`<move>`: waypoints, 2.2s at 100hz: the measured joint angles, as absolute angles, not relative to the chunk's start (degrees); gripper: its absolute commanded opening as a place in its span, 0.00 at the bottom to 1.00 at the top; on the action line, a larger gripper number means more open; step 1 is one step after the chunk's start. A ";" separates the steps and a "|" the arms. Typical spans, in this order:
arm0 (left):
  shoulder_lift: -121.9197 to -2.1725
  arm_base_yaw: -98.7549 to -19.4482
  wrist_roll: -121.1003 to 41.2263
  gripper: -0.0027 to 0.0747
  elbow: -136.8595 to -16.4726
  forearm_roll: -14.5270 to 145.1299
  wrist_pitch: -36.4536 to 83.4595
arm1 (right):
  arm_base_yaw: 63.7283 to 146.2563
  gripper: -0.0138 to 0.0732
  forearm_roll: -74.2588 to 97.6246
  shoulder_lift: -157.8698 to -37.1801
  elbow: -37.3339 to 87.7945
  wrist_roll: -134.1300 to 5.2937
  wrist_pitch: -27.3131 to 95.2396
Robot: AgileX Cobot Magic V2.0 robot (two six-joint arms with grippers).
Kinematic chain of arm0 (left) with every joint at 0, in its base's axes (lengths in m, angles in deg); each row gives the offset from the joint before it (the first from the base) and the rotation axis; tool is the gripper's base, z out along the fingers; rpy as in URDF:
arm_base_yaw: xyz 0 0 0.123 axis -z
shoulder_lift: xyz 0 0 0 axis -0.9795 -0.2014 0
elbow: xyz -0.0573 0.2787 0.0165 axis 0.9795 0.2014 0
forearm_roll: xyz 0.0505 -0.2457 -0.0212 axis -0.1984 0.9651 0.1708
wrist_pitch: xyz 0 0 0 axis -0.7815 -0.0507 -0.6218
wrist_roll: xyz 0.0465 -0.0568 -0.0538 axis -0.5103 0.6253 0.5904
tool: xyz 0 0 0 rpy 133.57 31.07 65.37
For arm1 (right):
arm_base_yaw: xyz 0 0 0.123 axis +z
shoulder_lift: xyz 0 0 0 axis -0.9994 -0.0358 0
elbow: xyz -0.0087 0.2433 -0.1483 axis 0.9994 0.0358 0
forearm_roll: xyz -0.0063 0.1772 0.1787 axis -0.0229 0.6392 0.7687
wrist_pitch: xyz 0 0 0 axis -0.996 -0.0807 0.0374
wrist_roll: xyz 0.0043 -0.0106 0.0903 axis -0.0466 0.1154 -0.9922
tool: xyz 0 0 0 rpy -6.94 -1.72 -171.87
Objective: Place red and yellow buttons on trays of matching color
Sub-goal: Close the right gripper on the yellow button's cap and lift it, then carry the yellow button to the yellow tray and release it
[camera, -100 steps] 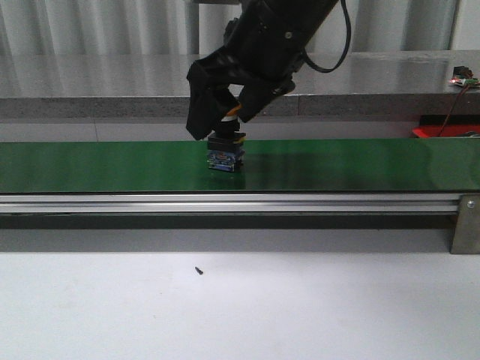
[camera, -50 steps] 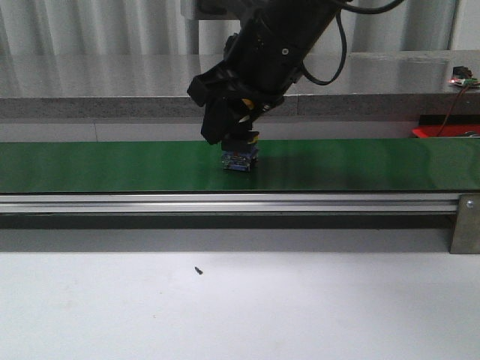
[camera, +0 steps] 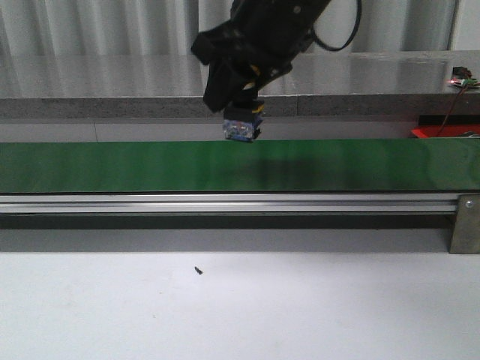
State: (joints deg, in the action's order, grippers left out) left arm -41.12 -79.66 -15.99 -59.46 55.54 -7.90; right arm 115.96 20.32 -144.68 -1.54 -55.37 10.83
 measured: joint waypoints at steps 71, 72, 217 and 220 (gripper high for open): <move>-41.12 -79.66 -15.99 0.01 -59.46 55.54 -7.90 | 89.69 0.36 20.59 -114.45 29.74 -57.13 15.77; -41.12 -79.66 -15.99 0.01 -59.46 55.54 -7.90 | 89.25 0.36 20.59 -114.25 29.95 -57.13 15.77; -41.12 -79.66 -15.99 0.01 -59.46 55.54 -7.90 | 56.51 0.36 28.75 -120.33 53.97 -57.27 38.49; -41.12 -79.66 -15.99 0.01 -59.46 55.54 -7.90 | 56.51 0.36 29.00 -120.84 53.97 -57.27 38.89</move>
State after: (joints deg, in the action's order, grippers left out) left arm -41.12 -79.66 -15.99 -59.46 55.54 -7.90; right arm 56.51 29.00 -120.84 53.97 -57.27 38.89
